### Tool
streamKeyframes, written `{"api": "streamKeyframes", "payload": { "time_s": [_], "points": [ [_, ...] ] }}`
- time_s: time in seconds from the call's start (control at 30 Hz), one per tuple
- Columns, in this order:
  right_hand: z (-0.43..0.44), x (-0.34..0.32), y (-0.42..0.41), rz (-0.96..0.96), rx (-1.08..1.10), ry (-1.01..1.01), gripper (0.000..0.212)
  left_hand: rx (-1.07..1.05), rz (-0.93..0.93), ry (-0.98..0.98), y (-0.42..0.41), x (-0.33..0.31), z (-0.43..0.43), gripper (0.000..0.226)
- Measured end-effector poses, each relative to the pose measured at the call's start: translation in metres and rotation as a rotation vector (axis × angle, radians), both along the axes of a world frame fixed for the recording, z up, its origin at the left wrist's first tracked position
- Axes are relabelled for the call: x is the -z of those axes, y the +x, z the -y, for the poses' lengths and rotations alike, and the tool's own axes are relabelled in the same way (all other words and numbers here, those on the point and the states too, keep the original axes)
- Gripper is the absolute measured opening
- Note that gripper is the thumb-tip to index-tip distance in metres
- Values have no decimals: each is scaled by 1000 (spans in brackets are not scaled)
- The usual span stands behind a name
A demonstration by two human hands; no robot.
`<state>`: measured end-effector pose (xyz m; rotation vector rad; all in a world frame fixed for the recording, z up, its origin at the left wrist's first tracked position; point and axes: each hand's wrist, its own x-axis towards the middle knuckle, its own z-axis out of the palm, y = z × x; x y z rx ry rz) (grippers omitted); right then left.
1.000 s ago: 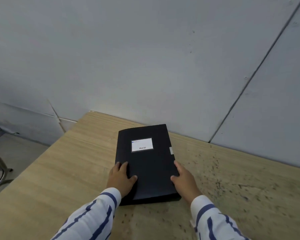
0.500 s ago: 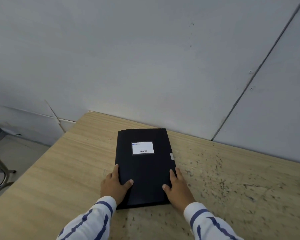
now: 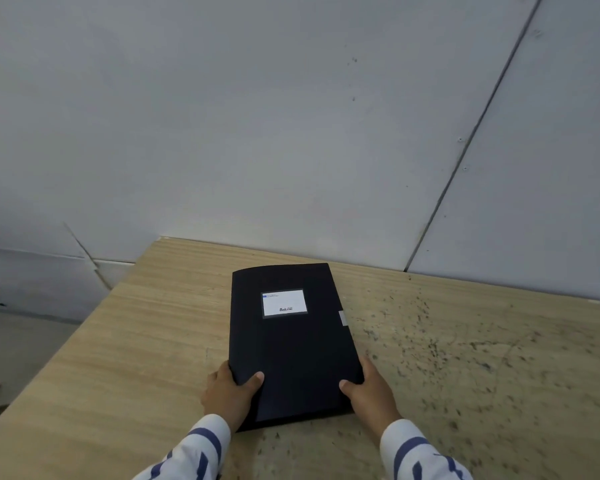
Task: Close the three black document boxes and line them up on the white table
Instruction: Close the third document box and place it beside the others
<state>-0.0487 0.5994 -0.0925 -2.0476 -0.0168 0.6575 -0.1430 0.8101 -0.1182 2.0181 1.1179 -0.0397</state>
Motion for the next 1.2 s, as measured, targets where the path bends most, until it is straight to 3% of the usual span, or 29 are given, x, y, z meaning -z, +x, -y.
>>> {"api": "streamKeyframes", "payload": {
  "time_s": [0.47, 1.2],
  "points": [
    [110, -10, 3, 16, 152, 74, 50, 143, 87, 22, 36, -21, 96, 59],
    [512, -7, 141, 6, 390, 63, 54, 282, 8, -173, 210, -10, 494, 66]
  ]
}}
